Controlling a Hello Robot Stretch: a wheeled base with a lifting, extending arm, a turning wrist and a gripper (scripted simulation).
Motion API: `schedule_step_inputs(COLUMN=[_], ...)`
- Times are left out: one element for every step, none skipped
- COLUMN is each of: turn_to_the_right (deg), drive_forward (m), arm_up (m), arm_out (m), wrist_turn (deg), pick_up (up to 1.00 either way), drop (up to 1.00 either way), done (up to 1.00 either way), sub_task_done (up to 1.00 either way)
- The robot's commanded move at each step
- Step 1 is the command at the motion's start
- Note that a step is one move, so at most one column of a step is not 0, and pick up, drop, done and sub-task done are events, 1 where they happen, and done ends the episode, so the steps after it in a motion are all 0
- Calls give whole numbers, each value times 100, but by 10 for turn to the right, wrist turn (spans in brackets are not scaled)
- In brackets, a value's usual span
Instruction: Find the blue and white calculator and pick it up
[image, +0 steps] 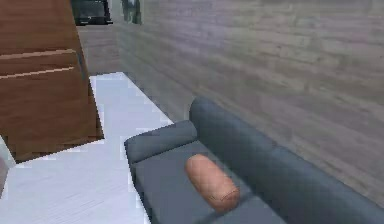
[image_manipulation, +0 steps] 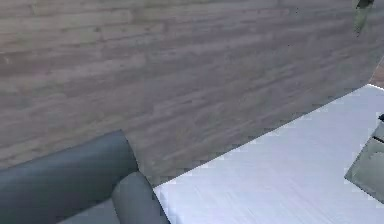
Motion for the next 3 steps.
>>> schedule_step_inputs(turn_to_the_right=[-390,-60,-30], drive_forward=[0,0,0], arm_up=[0,0,0], arm_out=[0,0,0], wrist_turn=[0,0,0], pick_up=[0,0,0], drop=[0,0,0], done=[0,0,0], sub_task_done=[0,0,0])
